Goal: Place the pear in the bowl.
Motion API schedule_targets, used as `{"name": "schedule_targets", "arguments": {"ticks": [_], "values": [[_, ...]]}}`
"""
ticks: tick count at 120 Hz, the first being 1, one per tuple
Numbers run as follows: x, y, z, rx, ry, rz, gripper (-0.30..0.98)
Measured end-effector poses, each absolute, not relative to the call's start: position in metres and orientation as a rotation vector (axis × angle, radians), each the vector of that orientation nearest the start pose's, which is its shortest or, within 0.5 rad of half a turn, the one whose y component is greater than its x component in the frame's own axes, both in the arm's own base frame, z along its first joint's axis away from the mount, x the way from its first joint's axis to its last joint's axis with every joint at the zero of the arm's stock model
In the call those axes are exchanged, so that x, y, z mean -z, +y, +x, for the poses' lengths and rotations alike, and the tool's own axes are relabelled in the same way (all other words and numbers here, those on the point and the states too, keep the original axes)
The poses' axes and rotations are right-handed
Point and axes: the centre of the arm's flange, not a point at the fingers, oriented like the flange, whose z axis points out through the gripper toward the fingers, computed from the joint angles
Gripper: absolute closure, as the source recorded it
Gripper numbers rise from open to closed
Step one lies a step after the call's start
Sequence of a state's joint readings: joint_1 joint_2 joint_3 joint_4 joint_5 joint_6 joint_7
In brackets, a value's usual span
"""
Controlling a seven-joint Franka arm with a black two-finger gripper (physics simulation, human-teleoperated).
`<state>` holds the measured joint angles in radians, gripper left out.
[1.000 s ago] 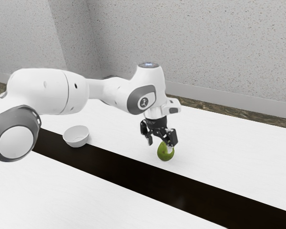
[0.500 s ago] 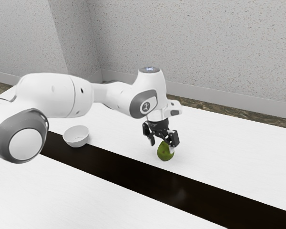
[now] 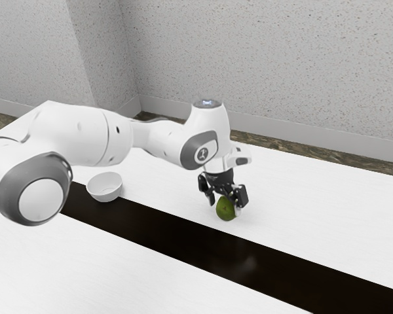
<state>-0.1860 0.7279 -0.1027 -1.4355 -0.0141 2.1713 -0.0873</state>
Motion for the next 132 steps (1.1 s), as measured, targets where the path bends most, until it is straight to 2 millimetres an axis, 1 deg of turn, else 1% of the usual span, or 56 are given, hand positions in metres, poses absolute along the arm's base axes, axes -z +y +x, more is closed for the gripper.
{"name": "schedule_targets", "arguments": {"ticks": [27,51,57,71,91,105,109,116,125,132], "values": [[-0.254,-0.194,0.700,-0.004,0.267,-3.215,0.00],[-0.254,-0.195,0.700,0.009,0.268,-3.218,0.01],[-0.254,-0.195,0.701,0.012,0.270,-3.216,0.06],[-0.254,-0.194,0.701,0.017,0.273,-3.213,0.22],[-0.256,-0.193,0.702,0.027,0.270,-3.205,0.35],[-0.261,-0.191,0.703,0.045,0.259,-3.193,0.49],[-0.263,-0.186,0.704,0.051,0.246,-3.185,0.53],[-0.271,-0.176,0.708,0.074,0.219,-3.171,0.59],[-0.283,-0.164,0.711,0.106,0.182,-3.154,0.60],[-0.298,-0.148,0.714,0.139,0.140,-3.137,0.61]]}}
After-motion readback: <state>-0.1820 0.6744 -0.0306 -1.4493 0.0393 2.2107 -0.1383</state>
